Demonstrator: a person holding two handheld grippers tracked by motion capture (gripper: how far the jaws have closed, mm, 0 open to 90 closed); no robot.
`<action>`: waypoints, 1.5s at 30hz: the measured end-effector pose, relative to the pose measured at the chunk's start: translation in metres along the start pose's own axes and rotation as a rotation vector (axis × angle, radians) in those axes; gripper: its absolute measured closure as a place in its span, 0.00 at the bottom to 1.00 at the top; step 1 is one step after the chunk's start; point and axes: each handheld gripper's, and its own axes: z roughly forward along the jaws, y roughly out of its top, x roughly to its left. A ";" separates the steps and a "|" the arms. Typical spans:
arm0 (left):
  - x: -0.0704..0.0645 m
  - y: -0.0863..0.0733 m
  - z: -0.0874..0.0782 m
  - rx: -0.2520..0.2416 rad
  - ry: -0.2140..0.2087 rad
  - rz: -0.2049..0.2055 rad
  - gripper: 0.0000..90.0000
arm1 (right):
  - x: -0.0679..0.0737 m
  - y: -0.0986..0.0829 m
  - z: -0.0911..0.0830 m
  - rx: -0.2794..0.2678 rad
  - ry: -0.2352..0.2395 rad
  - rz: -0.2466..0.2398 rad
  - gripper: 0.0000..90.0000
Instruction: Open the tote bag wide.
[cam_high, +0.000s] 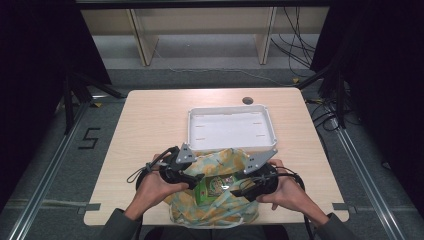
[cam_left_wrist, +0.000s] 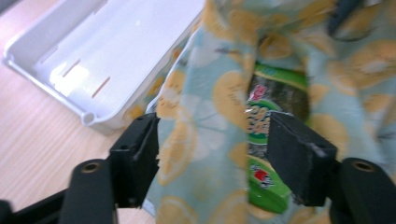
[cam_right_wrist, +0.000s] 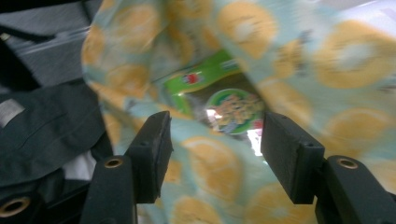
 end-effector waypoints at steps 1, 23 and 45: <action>0.003 -0.001 0.005 0.015 -0.007 -0.011 0.35 | 0.000 0.000 0.005 0.004 0.011 -0.022 0.47; 0.057 0.011 0.051 0.022 0.060 -0.094 0.98 | 0.038 -0.012 0.064 0.320 0.258 -0.192 0.99; 0.016 -0.001 -0.021 -0.193 -0.036 -0.164 0.54 | 0.002 0.018 0.020 0.077 0.117 0.005 0.53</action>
